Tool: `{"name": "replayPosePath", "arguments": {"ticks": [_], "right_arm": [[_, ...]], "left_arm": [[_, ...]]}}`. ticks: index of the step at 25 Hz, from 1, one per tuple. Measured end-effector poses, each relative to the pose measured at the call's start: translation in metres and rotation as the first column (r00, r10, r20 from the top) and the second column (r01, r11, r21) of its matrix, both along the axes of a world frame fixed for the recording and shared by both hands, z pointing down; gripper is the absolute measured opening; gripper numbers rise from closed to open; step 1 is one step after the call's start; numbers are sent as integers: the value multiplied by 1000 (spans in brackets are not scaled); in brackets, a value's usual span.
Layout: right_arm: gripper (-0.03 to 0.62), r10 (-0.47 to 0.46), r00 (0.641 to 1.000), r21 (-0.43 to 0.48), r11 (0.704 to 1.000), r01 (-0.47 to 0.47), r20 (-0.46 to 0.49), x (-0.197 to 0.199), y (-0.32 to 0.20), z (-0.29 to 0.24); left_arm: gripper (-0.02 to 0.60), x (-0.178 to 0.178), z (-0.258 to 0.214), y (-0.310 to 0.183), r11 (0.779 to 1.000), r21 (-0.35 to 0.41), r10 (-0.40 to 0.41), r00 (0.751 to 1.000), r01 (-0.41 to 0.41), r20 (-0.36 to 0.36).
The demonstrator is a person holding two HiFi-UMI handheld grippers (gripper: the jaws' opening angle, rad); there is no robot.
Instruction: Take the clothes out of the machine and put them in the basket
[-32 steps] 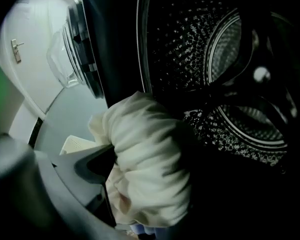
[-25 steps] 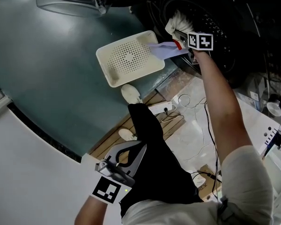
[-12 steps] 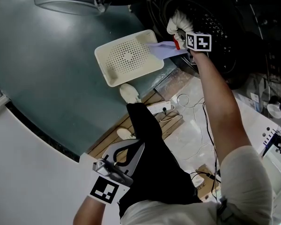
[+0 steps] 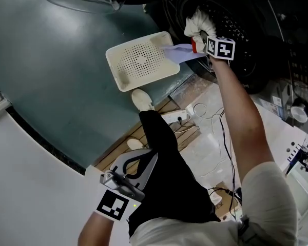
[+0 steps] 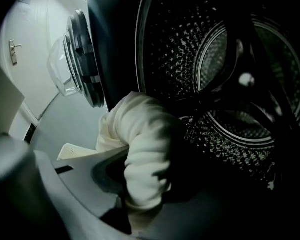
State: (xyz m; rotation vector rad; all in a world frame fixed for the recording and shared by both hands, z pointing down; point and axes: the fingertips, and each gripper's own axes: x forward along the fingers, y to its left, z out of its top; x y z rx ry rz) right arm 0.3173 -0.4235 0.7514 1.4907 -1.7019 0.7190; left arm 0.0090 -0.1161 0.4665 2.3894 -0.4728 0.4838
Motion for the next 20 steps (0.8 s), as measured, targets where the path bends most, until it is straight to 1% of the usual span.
{"name": "replayPosePath", "arguments": {"ticks": [6,11,15,20], "right_arm": [[158,-18,1000,60,998,17,6,-14,11,-34],[158,-82,997,120,989,83,-13,-33,27,-76],[158,-177,982,168,968,186,-67,-54,41,-112],[158,-257,963,227,936,270,-85,-85,61,-157]], "left_arm": [[-2,1,-17,15,1000,21,-13,1000,13,-10],[-2,-3,-34,32,999,49,-23,1000,23,-15],[-2,-8,-47,47,997,59,-43,999,45,-24],[-2,-15,-62,69,996,73,-55,998,57,-28]]}}
